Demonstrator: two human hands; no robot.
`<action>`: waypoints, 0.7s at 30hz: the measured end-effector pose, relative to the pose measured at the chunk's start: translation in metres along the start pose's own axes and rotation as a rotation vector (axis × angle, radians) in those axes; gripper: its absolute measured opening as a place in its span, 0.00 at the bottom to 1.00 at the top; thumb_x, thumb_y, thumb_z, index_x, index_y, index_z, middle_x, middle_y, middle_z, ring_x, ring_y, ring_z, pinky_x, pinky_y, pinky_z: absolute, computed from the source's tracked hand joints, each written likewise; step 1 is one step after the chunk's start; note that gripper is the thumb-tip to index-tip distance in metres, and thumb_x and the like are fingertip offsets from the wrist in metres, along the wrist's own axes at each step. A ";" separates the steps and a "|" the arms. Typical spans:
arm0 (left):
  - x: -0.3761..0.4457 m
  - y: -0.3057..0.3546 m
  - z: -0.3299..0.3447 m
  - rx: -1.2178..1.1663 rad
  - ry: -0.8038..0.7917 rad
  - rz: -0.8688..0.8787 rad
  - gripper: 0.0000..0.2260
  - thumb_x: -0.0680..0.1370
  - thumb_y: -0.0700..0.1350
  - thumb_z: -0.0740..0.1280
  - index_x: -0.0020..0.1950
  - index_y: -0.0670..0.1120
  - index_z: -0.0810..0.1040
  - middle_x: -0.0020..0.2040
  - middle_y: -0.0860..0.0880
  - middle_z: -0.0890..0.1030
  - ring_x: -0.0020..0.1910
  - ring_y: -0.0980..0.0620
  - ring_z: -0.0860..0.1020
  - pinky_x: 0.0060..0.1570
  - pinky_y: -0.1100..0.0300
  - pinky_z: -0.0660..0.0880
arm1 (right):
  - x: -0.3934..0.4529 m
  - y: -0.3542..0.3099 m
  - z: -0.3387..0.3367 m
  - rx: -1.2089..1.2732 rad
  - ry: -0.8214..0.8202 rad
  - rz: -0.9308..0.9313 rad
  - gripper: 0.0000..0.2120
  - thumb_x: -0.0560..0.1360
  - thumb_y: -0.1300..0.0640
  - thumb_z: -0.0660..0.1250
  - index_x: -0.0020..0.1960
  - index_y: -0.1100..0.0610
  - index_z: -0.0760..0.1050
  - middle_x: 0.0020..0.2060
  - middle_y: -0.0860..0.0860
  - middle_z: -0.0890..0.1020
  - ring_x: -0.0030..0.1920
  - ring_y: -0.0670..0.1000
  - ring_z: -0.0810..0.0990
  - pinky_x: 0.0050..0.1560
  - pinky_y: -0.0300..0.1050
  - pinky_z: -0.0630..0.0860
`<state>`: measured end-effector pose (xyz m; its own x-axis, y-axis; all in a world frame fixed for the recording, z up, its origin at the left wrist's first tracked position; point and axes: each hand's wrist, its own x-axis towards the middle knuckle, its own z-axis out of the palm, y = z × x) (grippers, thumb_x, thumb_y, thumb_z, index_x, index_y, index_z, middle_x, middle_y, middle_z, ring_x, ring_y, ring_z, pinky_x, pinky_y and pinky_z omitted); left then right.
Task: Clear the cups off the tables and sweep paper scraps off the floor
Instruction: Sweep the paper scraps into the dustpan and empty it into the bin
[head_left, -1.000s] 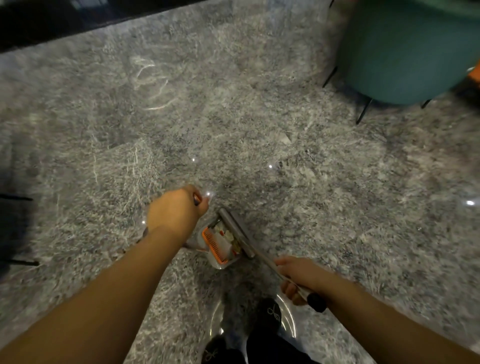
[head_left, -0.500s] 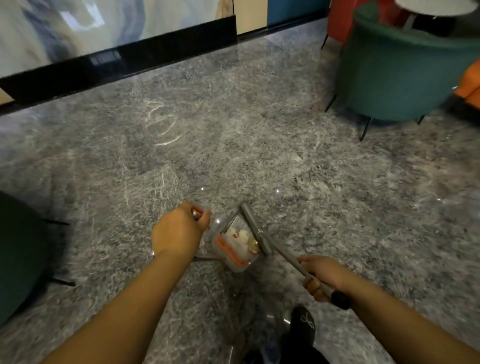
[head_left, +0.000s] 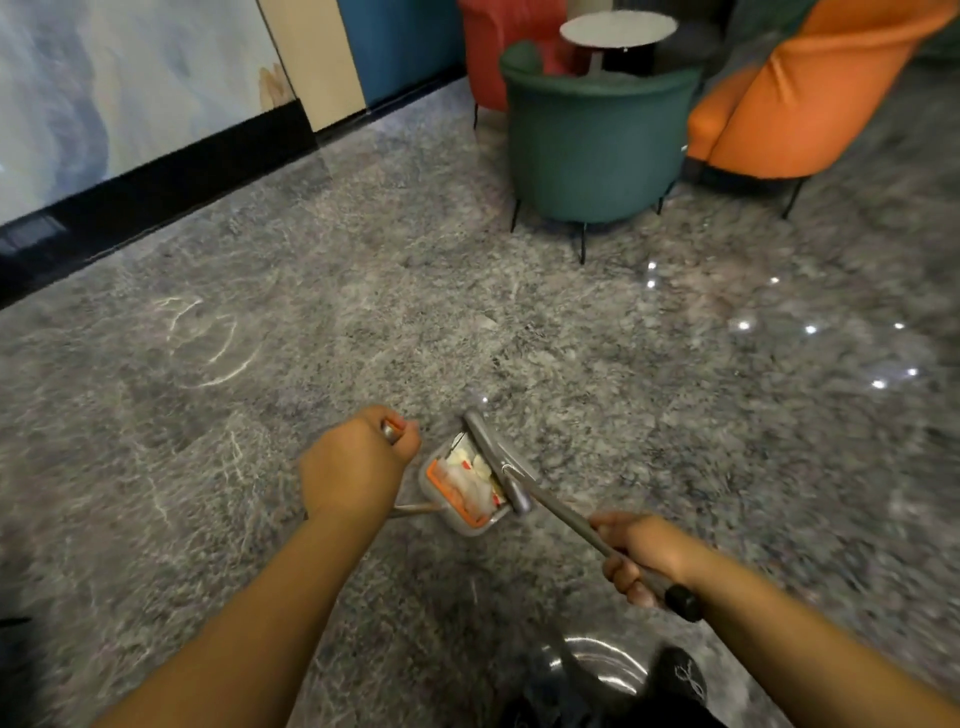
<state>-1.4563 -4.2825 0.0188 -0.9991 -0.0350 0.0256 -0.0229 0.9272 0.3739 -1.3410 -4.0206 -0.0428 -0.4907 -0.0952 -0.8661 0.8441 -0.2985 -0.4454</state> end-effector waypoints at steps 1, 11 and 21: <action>-0.001 0.013 0.004 -0.003 -0.014 0.032 0.09 0.77 0.58 0.67 0.44 0.54 0.79 0.37 0.48 0.82 0.37 0.45 0.79 0.35 0.56 0.74 | -0.007 0.002 -0.010 0.029 0.015 -0.009 0.15 0.84 0.62 0.47 0.52 0.54 0.72 0.21 0.52 0.67 0.16 0.45 0.64 0.15 0.30 0.60; -0.032 0.183 0.076 -0.014 -0.168 0.268 0.11 0.78 0.58 0.65 0.42 0.53 0.78 0.34 0.49 0.80 0.35 0.45 0.78 0.34 0.56 0.75 | -0.066 0.042 -0.166 0.275 0.188 -0.081 0.14 0.84 0.62 0.48 0.52 0.55 0.72 0.21 0.52 0.66 0.15 0.44 0.63 0.16 0.29 0.59; -0.098 0.375 0.163 -0.027 -0.194 0.469 0.12 0.77 0.59 0.66 0.43 0.52 0.78 0.36 0.46 0.82 0.38 0.42 0.80 0.38 0.53 0.77 | -0.134 0.082 -0.359 0.456 0.343 -0.071 0.16 0.83 0.59 0.49 0.64 0.53 0.72 0.24 0.51 0.66 0.17 0.45 0.63 0.17 0.30 0.58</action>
<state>-1.3726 -3.8702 0.0054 -0.8902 0.4549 0.0248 0.4281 0.8167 0.3870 -1.1287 -3.6916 -0.0441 -0.3809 0.2308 -0.8954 0.5958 -0.6792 -0.4286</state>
